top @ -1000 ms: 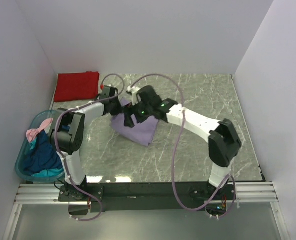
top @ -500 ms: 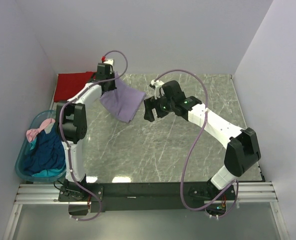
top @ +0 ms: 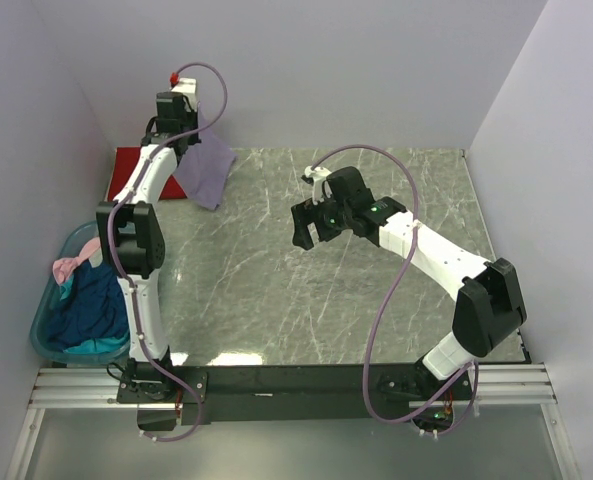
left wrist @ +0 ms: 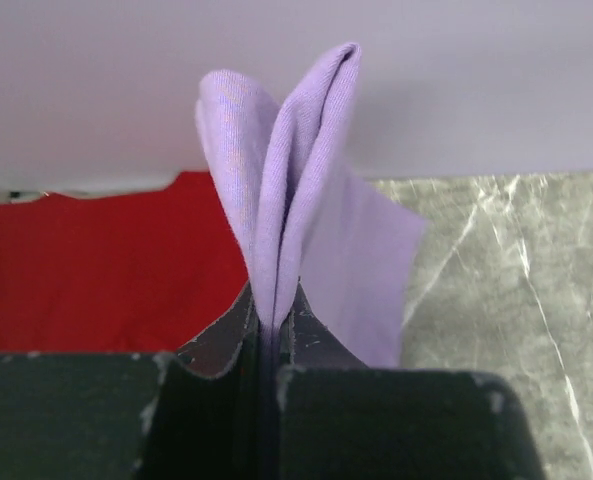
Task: Fold and stack the t-shirts
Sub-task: Neatly place the folded tshirt to the corner
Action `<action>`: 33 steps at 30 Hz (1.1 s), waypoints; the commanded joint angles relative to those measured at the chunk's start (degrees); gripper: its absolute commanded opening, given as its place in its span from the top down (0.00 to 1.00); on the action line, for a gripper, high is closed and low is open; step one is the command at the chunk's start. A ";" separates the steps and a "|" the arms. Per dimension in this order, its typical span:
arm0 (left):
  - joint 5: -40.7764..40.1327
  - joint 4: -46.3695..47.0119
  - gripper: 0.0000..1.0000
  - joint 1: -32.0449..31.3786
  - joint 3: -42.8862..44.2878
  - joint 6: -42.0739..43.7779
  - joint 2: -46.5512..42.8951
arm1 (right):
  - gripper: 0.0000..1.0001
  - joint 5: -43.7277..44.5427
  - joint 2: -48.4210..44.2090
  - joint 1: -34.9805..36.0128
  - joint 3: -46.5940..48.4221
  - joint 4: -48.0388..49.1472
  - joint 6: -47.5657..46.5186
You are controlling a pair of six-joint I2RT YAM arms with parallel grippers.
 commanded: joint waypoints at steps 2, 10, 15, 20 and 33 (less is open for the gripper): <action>0.91 2.06 1.00 0.03 3.50 2.28 -0.90 | 0.08 0.25 -2.46 -0.40 -0.59 1.53 -0.30; 0.65 1.98 1.00 0.30 9.03 2.80 -0.73 | 0.07 0.08 -2.02 -0.49 -0.16 1.00 -0.39; 0.38 0.58 1.00 0.30 10.88 2.98 -0.91 | 0.07 0.17 -1.76 -0.40 -0.15 1.17 -0.04; 0.56 1.71 1.00 0.30 8.95 3.16 -2.66 | 0.07 -0.45 -1.05 -0.49 -0.07 1.09 0.76; 0.47 1.45 1.00 1.26 10.00 4.39 -2.49 | 0.07 -0.71 0.00 -0.40 0.55 0.47 0.67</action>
